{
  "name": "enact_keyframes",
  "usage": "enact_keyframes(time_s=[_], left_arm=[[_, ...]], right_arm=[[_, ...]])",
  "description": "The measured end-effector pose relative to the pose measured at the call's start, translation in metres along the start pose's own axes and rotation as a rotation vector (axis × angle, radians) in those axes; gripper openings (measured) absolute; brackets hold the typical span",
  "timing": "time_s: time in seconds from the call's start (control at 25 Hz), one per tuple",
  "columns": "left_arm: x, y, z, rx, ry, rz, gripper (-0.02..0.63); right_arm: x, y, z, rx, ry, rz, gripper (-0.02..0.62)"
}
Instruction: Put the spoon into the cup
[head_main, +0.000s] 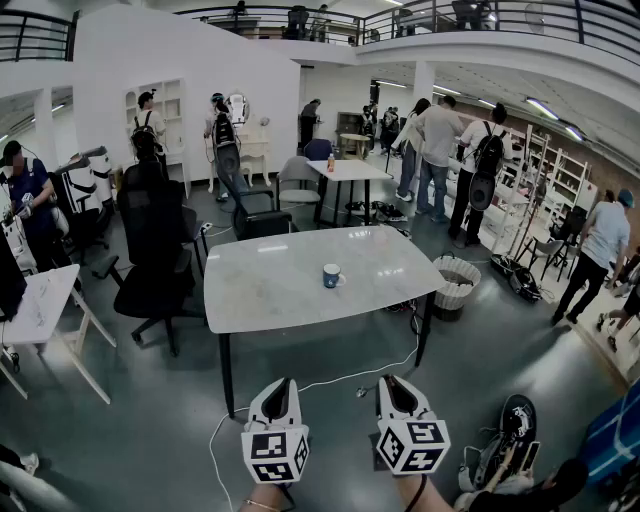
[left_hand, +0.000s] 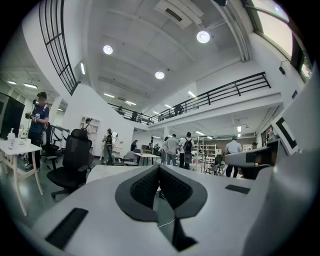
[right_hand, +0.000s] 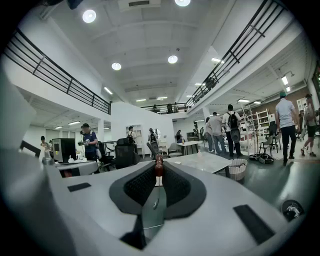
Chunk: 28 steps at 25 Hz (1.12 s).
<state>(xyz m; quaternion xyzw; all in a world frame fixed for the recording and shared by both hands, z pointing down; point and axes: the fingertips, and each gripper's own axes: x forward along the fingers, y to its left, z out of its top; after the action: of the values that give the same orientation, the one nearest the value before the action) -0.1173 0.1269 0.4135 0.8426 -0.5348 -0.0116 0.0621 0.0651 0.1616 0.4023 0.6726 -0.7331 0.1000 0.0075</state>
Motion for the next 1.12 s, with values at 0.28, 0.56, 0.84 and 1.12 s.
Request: enact_keyframes(time_s=[0.28,0.56,0.84,1.12], left_arm=[[0.008,0.016,0.013,0.001,-0.013,-0.01,0.018],[0.015,0.03,0.014,0.003,-0.007,-0.03,0.018],[0.022,0.043,0.002,-0.018,0.006,-0.047,0.018],[0.043,0.028,-0.022,-0.026,0.052,-0.054,0.018]], right_arm=[[0.014,0.012,0.006,0.023,0.004,0.008,0.06],[0.024,0.017,0.003,0.066,0.002,-0.02,0.06],[0.026,0.023,-0.007,0.07,0.001,-0.043,0.06],[0.037,-0.006,-0.015,0.084,0.012,-0.063,0.06]])
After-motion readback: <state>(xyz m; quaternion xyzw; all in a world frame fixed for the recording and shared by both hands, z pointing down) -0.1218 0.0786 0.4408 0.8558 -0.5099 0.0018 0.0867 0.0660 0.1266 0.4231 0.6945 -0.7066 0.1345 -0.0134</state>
